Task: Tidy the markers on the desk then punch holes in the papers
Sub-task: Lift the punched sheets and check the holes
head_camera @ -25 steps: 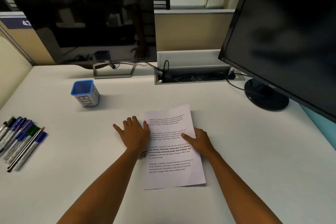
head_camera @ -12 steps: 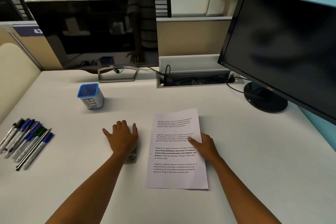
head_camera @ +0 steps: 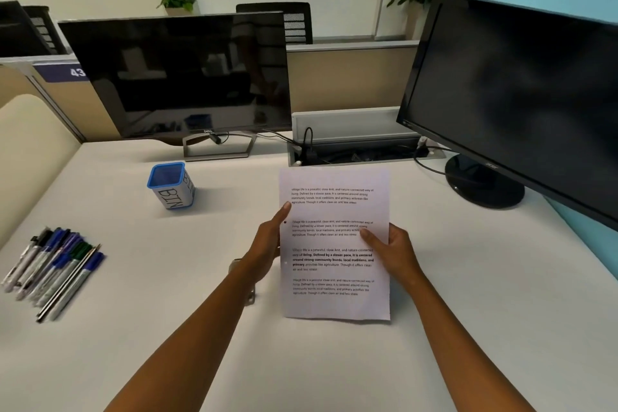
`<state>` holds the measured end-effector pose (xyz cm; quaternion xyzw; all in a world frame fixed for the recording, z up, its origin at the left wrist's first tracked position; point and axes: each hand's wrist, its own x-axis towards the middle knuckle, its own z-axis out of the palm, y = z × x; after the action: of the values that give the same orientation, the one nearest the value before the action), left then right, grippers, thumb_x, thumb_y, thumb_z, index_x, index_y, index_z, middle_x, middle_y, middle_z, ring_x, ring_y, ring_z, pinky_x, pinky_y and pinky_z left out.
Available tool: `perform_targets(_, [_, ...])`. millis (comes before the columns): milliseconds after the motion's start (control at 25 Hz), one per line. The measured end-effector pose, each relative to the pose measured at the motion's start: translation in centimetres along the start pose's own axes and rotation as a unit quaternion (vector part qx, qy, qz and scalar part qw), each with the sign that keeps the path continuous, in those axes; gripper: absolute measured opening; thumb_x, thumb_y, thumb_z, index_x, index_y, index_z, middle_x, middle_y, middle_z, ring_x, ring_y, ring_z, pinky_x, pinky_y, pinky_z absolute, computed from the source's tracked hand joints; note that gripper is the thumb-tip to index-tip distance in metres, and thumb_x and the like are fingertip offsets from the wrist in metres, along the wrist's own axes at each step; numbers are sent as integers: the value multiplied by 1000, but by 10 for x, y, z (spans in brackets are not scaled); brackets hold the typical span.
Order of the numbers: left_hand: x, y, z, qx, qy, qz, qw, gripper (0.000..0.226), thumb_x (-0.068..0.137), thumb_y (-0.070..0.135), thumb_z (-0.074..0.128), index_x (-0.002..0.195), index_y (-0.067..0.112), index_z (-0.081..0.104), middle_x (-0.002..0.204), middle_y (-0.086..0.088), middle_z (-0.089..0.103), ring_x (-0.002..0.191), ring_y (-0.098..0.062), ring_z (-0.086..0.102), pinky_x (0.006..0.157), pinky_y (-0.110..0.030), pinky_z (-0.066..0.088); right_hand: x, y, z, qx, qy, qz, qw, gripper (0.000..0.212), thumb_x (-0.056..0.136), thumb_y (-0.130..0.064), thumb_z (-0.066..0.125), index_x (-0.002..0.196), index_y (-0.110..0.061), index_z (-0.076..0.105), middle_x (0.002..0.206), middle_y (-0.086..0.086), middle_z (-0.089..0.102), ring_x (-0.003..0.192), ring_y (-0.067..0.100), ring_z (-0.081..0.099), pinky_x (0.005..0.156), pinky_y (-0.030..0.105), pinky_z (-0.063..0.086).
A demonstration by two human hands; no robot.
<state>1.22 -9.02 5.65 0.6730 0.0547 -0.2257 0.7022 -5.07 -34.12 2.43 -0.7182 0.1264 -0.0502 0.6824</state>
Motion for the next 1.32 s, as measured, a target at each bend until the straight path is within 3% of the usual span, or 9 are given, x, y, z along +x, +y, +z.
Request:
perform_targets(240, [-15, 40, 18, 7, -8, 142, 990, 24, 89, 24, 70, 110, 13, 71, 105, -7, 77, 94, -31, 73, 77, -41, 61, -2, -42, 12, 36, 64, -75, 994, 21, 89, -24, 68, 107, -14, 69, 97, 2, 76, 84, 21, 74, 68, 31, 62])
perform_targets(400, [-18, 53, 24, 8, 20, 202, 979, 25, 84, 27, 74, 106, 15, 72, 103, -5, 77, 88, -26, 74, 73, -37, 62, -3, -56, 16, 57, 72, -101, 991, 26, 90, -22, 67, 114, -11, 68, 102, 3, 75, 86, 18, 73, 69, 31, 61])
perform_targets(560, [-19, 35, 20, -9, 25, 189, 982, 28, 80, 25, 74, 107, 18, 70, 100, 1, 77, 89, -25, 74, 71, -33, 62, -9, -43, 15, 53, 55, -91, 993, 22, 89, -22, 68, 111, -20, 67, 99, -4, 74, 87, 19, 73, 67, 26, 60])
perform_targets(720, [-16, 4, 21, 10, 12, 154, 988, 33, 82, 24, 76, 114, 20, 69, 108, -2, 76, 94, -27, 73, 82, -50, 60, -14, -18, 16, 27, 41, -49, 998, 24, 87, -24, 70, 108, -31, 62, 105, -8, 71, 97, 18, 69, 71, 21, 59])
perform_targets(880, [-12, 2, 25, 3, 24, 160, 987, 24, 89, 21, 71, 113, 22, 70, 108, -3, 76, 95, -28, 73, 85, -55, 58, -11, -8, 11, 2, 47, -47, 998, 24, 85, -29, 72, 107, -32, 64, 107, -8, 71, 101, 19, 68, 76, 23, 59])
perform_targets(1040, [-11, 5, 25, -124, 54, 163, 977, 33, 83, 24, 68, 116, 18, 65, 115, -12, 72, 101, -37, 69, 87, -57, 57, -12, 3, 3, 49, 114, -14, 992, 58, 77, -29, 82, 128, -25, 53, 127, -8, 62, 118, 14, 59, 99, 36, 50])
perform_targets(1160, [-11, 2, 29, -255, 33, 141, 956, 49, 86, 16, 66, 133, 11, 53, 127, -20, 64, 114, -43, 62, 94, -60, 52, -17, 0, 16, 123, 109, 20, 986, 84, 66, -31, 86, 137, -22, 42, 130, -7, 57, 116, 11, 59, 91, 29, 52])
perform_targets(1240, [-12, 0, 35, -326, 19, 124, 937, 56, 87, 13, 65, 140, 10, 47, 133, -21, 60, 119, -43, 59, 96, -61, 50, -17, -2, 28, 170, 90, 34, 981, 82, 63, -36, 86, 134, -23, 46, 125, -6, 64, 111, 13, 65, 83, 26, 57])
perform_targets(1320, [-14, -1, 41, -366, 21, 100, 925, 60, 85, 12, 65, 142, 12, 45, 134, -21, 60, 118, -42, 60, 95, -59, 51, -15, 0, 38, 179, 63, 40, 981, 60, 72, -33, 84, 124, -23, 57, 119, -2, 70, 109, 18, 68, 85, 36, 59])
